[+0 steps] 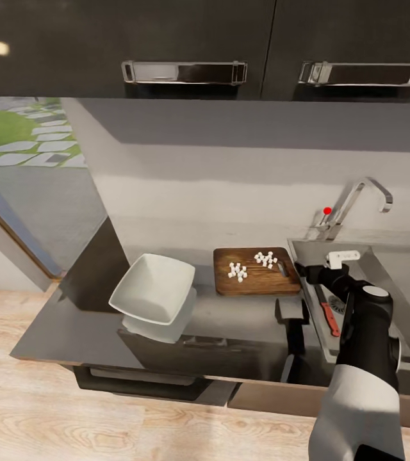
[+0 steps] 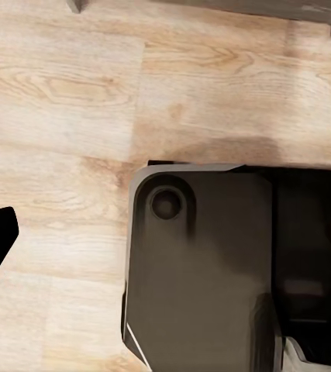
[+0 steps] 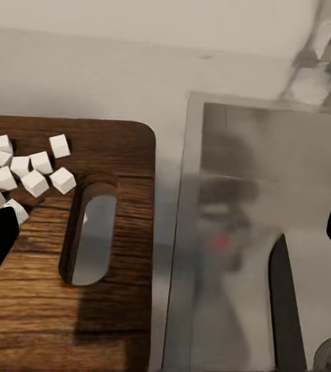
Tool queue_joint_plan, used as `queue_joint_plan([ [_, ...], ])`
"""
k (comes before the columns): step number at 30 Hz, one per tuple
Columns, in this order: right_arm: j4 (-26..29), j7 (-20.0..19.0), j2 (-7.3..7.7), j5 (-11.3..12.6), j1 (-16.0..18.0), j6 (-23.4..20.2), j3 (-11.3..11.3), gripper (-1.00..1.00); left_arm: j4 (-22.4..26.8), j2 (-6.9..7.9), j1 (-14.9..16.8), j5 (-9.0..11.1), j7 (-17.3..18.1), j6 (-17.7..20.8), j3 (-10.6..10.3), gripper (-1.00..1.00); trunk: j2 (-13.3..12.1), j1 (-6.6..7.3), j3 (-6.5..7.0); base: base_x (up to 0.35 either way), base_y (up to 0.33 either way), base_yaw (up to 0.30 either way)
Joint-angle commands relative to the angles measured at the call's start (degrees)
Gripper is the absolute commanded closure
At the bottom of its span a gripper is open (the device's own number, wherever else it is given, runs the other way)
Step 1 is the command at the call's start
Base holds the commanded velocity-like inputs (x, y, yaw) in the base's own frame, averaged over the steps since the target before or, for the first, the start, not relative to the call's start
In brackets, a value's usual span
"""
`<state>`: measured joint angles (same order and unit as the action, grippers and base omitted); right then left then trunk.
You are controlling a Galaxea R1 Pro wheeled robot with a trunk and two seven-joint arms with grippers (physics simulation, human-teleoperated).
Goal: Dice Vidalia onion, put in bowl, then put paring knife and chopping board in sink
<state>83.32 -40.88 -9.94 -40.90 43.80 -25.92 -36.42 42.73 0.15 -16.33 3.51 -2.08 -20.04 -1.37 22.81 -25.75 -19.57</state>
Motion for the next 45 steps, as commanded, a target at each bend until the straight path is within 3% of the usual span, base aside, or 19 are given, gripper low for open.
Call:
queue_joint_plan([
  [1, -0.2, -0.5, -0.06, -0.5, 0.1, -0.1, -0.2, -1.00, 0.1, 0.02, 0.0, 0.4, -0.2, -0.1, -0.2, -1.00, 0.1, -0.04, -0.09, 0.004, 0.005, 0.000],
  [45, -1.9, -0.3, -0.06, -0.5, 0.1, 0.0, -0.3, -1.00, 0.0, -0.06, 0.0, 0.4, -0.2, -0.1, -0.2, -1.00, 0.1, -0.04, -3.69, 0.056, -0.004, 0.000],
])
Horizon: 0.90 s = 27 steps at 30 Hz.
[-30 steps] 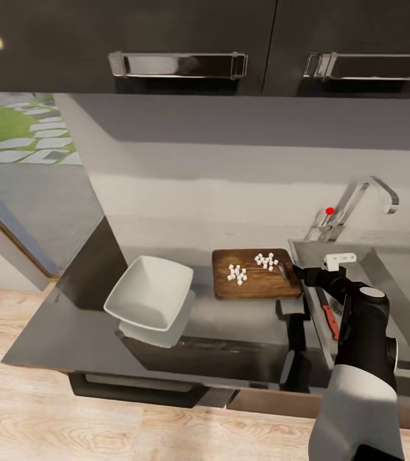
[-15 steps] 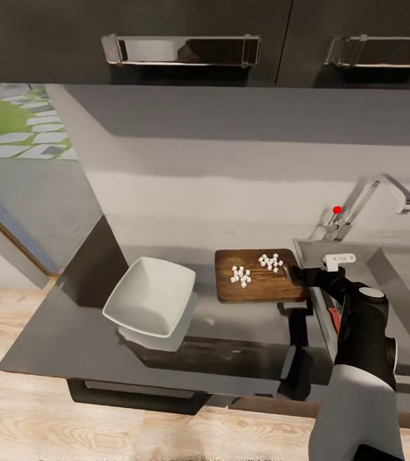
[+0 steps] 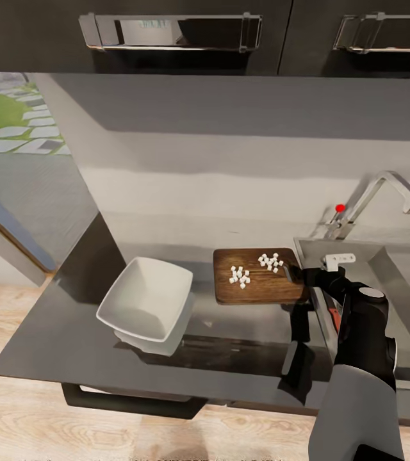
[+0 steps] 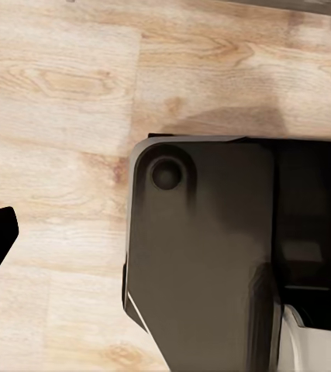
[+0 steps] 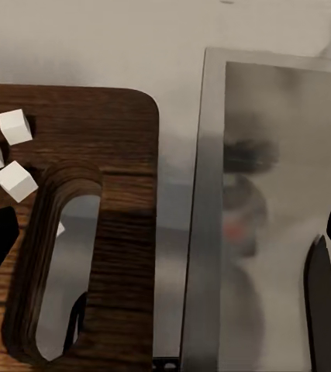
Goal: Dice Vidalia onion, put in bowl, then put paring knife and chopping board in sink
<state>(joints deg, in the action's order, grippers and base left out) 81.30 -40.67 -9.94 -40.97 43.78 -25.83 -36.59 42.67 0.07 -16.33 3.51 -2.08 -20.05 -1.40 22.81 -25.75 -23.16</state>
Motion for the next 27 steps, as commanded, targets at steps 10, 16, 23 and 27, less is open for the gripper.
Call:
queue_joint_plan([
  [10, -0.8, -0.5, -0.06, -0.4, 0.1, -0.1, -0.1, -1.00, 0.0, 0.03, 0.0, 0.4, -0.2, -0.1, -0.2, -1.00, 0.1, -0.03, -1.00, 0.000, -0.008, 0.000],
  [16, -0.8, -0.5, -0.06, -0.4, 0.1, -0.1, -0.1, -1.00, 0.0, 0.03, 0.0, 0.4, -0.2, -0.1, -0.2, -1.00, 0.1, -0.03, -1.55, 0.000, -0.091, 0.000],
  [23, -0.8, -0.5, -0.06, -0.4, 0.1, -0.1, -0.1, -1.00, 0.0, 0.04, 0.0, 0.4, -0.2, -0.1, -0.1, -1.00, 0.1, -0.03, -2.19, 0.000, -0.005, 0.000],
  [27, -0.8, -0.5, -0.06, -0.4, 0.1, -0.1, -0.1, -1.00, 0.0, 0.03, 0.0, 0.4, -0.2, -0.1, -0.1, -1.00, 0.1, -0.03, -2.55, 0.026, 0.008, 0.000],
])
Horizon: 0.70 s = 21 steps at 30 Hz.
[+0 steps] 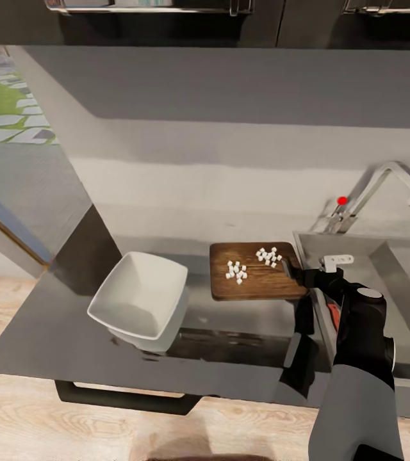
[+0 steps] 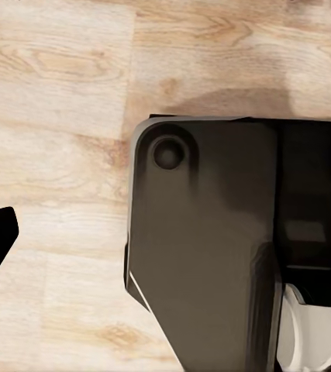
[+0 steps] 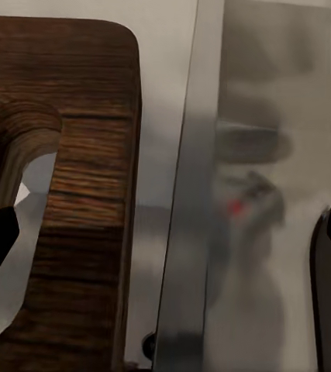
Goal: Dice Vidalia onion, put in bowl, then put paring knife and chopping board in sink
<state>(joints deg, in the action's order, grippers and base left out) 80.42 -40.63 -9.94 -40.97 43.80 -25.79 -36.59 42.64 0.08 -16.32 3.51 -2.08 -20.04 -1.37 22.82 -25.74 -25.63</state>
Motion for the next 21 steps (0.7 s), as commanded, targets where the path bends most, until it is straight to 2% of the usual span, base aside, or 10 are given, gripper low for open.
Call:
queue_joint_plan([
  [1, 0.1, -0.5, -0.06, -0.4, 0.1, -0.1, -0.2, -1.00, 0.1, 0.03, 0.0, 0.4, -0.2, -0.1, -0.1, -1.00, 0.1, -0.04, -0.18, 0.137, 0.016, 0.000],
  [21, -0.2, -0.5, -0.06, -0.4, 0.1, -0.1, -0.2, -1.00, 0.1, 0.04, 0.0, 0.4, -0.2, -0.1, -0.2, -1.00, 0.1, -0.04, -1.90, 0.019, 0.025, 0.000],
])
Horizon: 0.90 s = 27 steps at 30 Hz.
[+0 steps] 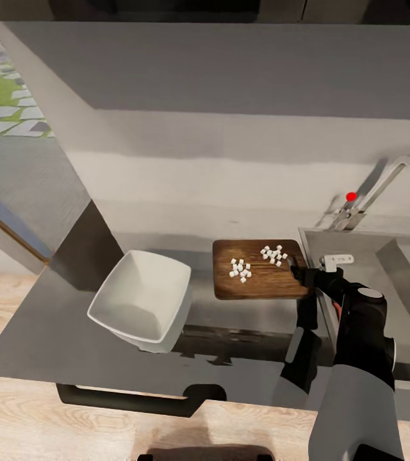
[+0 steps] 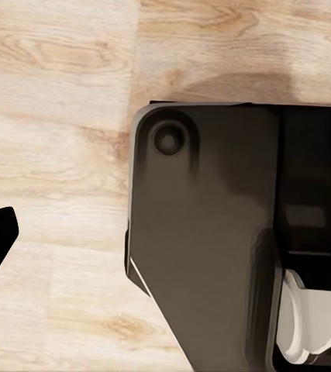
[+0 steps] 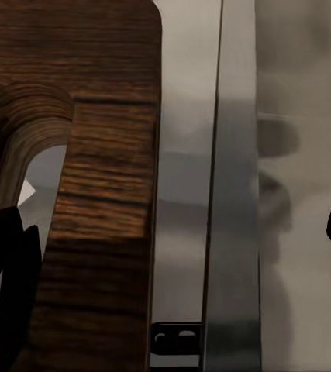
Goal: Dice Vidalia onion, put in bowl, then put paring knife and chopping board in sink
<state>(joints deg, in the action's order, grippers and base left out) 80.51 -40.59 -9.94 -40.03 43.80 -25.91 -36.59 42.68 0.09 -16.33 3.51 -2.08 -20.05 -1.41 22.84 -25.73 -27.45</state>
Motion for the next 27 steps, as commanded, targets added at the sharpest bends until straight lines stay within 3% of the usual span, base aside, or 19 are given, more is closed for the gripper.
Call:
queue_joint_plan([
  [1, -0.3, -0.5, -0.06, -1.4, 0.1, 0.1, -0.1, -1.00, 0.1, 0.01, 0.0, 0.4, -0.2, -0.1, -0.2, -1.00, 0.1, -0.05, -0.10, 0.000, 0.001, 0.000],
  [19, -0.3, -0.6, -0.06, -1.4, 0.1, 0.1, -0.1, -1.00, 0.0, 0.01, 0.0, 0.4, -0.2, -0.1, -0.2, -1.00, 0.1, -0.05, -0.12, 0.000, 0.000, 0.000],
  [20, -0.3, -0.6, -0.06, -1.4, 0.1, 0.1, -0.1, 1.00, 0.1, 0.00, 0.0, 0.4, -0.2, -0.1, -0.2, -1.00, 0.1, -0.05, -0.12, 0.000, 0.000, 0.000],
  [27, -0.3, -0.6, -0.06, -1.4, 0.1, 0.1, -0.1, 1.00, 0.1, 0.02, 0.0, 0.4, -0.2, -0.1, -0.2, -1.00, 0.1, -0.05, -0.12, 0.000, 0.000, 0.000],
])
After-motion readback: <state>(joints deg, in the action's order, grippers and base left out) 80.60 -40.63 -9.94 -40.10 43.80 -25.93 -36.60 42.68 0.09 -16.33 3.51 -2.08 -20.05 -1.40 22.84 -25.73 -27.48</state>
